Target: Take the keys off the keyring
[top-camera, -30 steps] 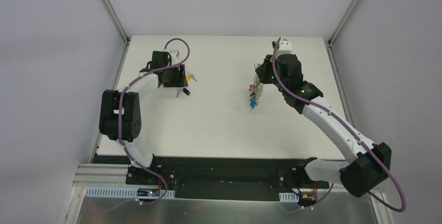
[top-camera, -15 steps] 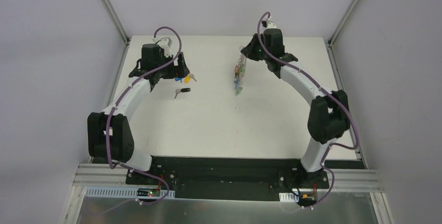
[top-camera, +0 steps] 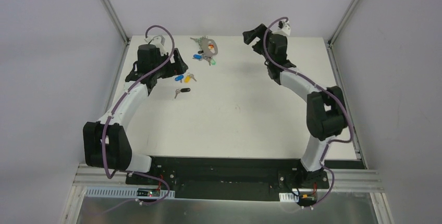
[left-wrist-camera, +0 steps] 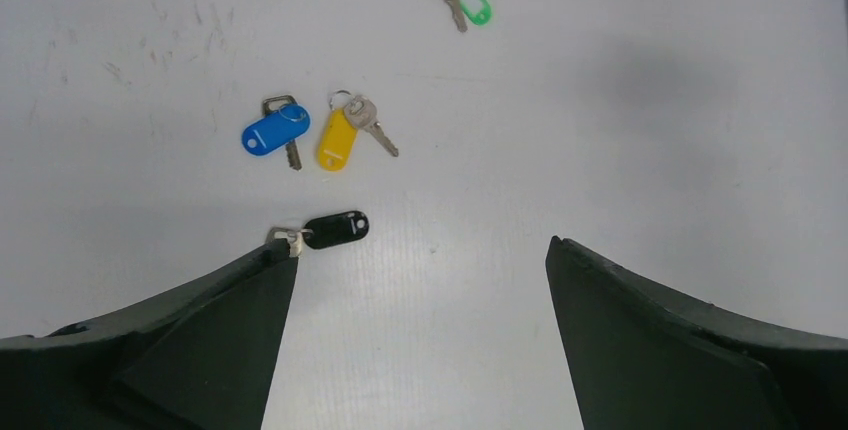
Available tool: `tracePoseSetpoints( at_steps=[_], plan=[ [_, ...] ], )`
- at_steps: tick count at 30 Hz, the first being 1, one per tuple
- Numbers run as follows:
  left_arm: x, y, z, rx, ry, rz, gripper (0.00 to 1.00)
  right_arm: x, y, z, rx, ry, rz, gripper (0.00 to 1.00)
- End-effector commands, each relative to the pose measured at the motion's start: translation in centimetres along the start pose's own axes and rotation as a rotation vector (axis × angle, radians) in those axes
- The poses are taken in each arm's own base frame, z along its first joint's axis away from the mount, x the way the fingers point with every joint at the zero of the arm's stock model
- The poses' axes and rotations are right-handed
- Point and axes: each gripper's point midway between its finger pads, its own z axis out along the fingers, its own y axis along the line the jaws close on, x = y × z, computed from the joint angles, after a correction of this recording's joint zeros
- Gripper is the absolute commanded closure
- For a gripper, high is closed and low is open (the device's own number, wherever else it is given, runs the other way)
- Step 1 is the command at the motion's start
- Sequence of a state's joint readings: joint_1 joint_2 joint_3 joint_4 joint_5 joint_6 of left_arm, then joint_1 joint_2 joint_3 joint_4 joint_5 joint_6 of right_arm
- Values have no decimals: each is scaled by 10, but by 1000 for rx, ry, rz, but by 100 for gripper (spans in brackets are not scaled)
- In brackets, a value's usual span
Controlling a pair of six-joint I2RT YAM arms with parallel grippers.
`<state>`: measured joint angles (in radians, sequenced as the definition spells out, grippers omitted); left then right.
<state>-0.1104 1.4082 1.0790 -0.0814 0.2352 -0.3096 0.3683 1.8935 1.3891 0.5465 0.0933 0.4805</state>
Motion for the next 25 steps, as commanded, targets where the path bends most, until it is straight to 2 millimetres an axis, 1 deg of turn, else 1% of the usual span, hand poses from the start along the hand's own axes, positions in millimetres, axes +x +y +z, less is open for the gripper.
tracePoseSetpoints(
  at_steps=[1, 3, 6, 10, 12, 14, 17, 19, 22, 25],
  plan=[
    [-50, -29, -31, 69, -171, -134, 1, -71, 33, -72, -31, -90, 36, 1],
    [-61, -38, -43, 97, -204, -127, 1, -70, 35, -104, -32, -31, -25, 1],
    [-76, -37, -58, 72, -287, -141, 1, -75, 36, -154, -37, -29, -60, 1],
    [-90, -36, -83, 57, -394, -126, 1, -94, 34, -222, -28, -100, -118, 1],
    [-94, -38, -96, 64, -433, -113, 1, -102, 29, -250, -5, -129, -148, 1],
    [-99, -42, -111, 81, -482, -107, 1, -107, 24, -272, 9, -158, -176, 1],
    [-103, -48, -123, 118, -526, -81, 1, -107, 17, -295, 24, -172, -210, 1],
    [-103, -53, -129, 143, -547, -67, 1, -100, 8, -305, 44, -155, -223, 1],
    [-104, -57, -130, 175, -574, -56, 1, -93, -3, -310, 63, -150, -242, 1],
    [-103, -55, -127, 169, -572, -49, 1, -88, -7, -310, 69, -130, -255, 1]
  ],
)
